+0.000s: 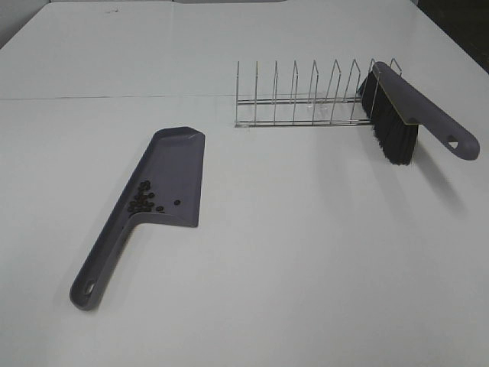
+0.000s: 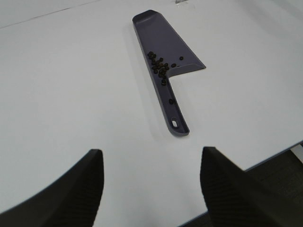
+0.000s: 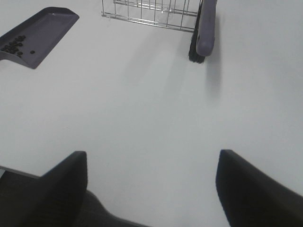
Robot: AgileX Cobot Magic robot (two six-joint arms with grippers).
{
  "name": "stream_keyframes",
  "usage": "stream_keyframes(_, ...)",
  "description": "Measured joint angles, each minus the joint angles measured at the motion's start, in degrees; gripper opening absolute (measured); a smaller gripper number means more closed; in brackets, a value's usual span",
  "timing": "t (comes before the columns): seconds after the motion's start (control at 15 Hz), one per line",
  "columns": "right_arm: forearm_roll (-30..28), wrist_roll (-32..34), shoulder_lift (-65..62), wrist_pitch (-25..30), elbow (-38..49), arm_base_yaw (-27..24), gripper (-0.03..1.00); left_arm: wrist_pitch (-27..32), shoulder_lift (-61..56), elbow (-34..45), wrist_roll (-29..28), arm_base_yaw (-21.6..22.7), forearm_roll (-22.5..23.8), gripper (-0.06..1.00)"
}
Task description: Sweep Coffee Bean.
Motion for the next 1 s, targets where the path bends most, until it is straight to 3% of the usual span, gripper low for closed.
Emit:
stream_keyframes(0.07, 0.0, -1.03, 0.57, -3.67, 1.03, 0.0, 0.63, -0.46, -0.06, 0.17, 0.4, 0.0, -0.34, 0.56)
stream_keyframes(0.2, 0.0, -1.43, 0.63, -5.96, 2.29, 0.0, 0.63, -0.52, -0.06, 0.29, 1.49, 0.0, -0.97, 0.56)
stream_keyframes(1.0, 0.0, -1.49, 0.63, -6.76, 2.29, 0.0, 0.63, -0.57, -0.06, 0.29, 1.72, 0.0, -1.03, 0.56)
